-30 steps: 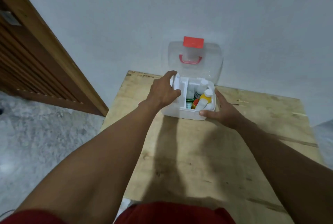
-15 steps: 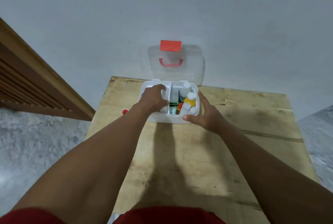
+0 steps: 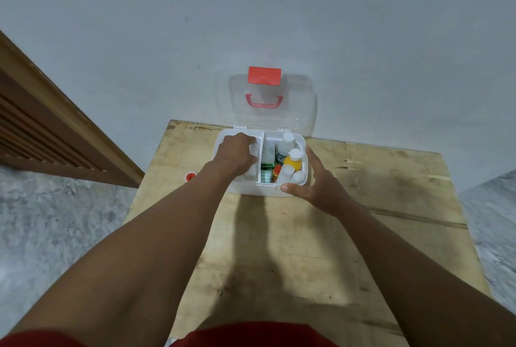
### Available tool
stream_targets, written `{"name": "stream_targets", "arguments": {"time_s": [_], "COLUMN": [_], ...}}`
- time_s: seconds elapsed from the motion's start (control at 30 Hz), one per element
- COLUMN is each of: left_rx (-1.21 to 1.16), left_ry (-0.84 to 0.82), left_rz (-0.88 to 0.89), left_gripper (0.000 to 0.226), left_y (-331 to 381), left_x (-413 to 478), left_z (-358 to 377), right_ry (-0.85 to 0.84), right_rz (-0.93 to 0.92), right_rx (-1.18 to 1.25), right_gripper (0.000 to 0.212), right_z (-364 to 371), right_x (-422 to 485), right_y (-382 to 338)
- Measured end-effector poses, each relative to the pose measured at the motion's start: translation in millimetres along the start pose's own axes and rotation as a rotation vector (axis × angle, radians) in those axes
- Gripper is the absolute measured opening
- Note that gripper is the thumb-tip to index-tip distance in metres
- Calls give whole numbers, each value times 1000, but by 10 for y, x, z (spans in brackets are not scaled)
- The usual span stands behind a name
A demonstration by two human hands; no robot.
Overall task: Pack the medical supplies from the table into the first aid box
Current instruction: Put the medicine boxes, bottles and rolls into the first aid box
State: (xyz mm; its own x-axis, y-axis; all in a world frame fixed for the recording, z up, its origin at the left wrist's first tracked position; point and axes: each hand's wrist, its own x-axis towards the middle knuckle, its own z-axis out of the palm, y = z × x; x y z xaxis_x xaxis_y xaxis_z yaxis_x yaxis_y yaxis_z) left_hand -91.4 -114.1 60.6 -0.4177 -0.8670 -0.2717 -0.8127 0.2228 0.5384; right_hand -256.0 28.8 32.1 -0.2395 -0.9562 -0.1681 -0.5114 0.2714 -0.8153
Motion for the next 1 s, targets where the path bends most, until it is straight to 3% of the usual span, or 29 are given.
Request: {"name": "stream_targets", "arguments": {"time_s": [0.3,0.57,0.7,1.0], "left_rx": [62,-69,-113,-123], "left_ry": [89,399,503,518], "left_rz": [45,148,94,-110], "left_gripper": [56,36,33,36], "left_y": [-29,-278,-519,-1352], "left_x": [-186,-611,-822,-1260], "left_z": [91,-2,19,140], "right_ry": [-40,-61,-88,-107], "right_rz": [53,43,17,4], "right_rx": [4,38,26,114], "right_gripper": [92,92,93,95], "right_z": [-15,-20,-12,18], "right_x": [-14,-12,-34,43], "right_y": [-20,3,-30,-4]}}
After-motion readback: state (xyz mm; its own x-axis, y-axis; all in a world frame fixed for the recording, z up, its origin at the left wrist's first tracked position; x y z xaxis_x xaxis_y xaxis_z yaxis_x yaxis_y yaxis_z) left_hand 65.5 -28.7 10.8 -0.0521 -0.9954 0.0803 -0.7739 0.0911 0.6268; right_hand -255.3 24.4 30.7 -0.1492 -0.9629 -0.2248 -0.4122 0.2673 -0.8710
